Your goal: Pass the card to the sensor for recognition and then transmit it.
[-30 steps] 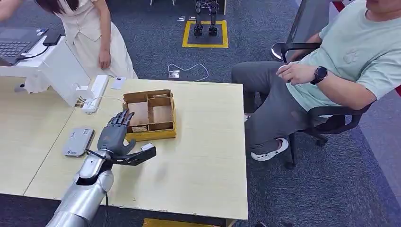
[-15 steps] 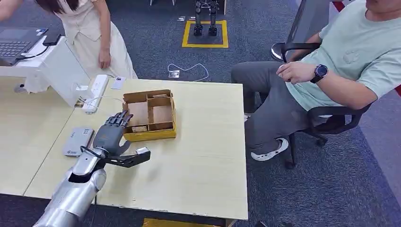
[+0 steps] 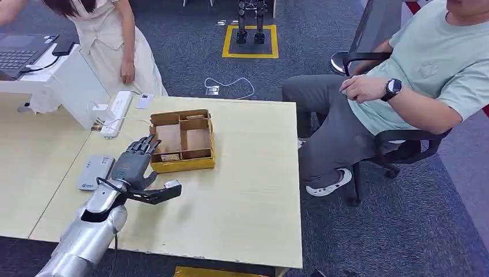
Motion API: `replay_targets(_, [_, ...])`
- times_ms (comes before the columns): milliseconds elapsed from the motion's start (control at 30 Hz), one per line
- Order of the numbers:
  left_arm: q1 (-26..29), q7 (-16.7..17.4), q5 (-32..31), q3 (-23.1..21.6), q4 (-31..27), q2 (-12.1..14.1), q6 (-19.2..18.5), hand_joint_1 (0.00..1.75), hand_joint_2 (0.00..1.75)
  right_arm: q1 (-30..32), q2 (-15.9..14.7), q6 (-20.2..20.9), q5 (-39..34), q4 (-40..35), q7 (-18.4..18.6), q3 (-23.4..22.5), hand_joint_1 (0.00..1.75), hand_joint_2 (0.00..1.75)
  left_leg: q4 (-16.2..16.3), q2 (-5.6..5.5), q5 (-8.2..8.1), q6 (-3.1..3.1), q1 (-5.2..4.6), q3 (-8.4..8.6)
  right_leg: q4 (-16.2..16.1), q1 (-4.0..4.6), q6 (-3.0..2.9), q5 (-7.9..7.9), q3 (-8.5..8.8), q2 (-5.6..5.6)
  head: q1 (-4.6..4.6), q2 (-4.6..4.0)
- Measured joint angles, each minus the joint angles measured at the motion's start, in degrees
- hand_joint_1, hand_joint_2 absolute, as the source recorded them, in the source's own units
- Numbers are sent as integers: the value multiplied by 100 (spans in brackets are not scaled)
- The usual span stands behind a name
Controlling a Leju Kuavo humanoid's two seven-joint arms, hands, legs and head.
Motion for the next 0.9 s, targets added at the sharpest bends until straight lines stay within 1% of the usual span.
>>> replay_targets(333, [-57,2,258,-92,24,126,-137,0,175,-18,0,0,0,-6,0,4,0,0,0,0,0,0,0,-1,0,0,0,0,0,0,2,-2])
replay_targets(467, [-57,-72,413,-162,24,216,-221,0,175,-19,0,2,0,-26,0,9,0,0,0,0,0,0,0,-1,0,0,0,0,0,0,0,-2])
replay_targets(700, [-55,-157,732,-264,4,528,-524,0,175,-19,0,9,0,-37,0,15,0,0,0,0,0,0,1,-1,0,0,0,0,-1,0,0,0])
replay_targets(900, [-44,-179,1030,-361,-105,863,-750,0,175,-19,0,11,-2,-44,0,17,0,0,-1,1,0,0,1,-2,1,1,0,0,-1,1,0,-2])
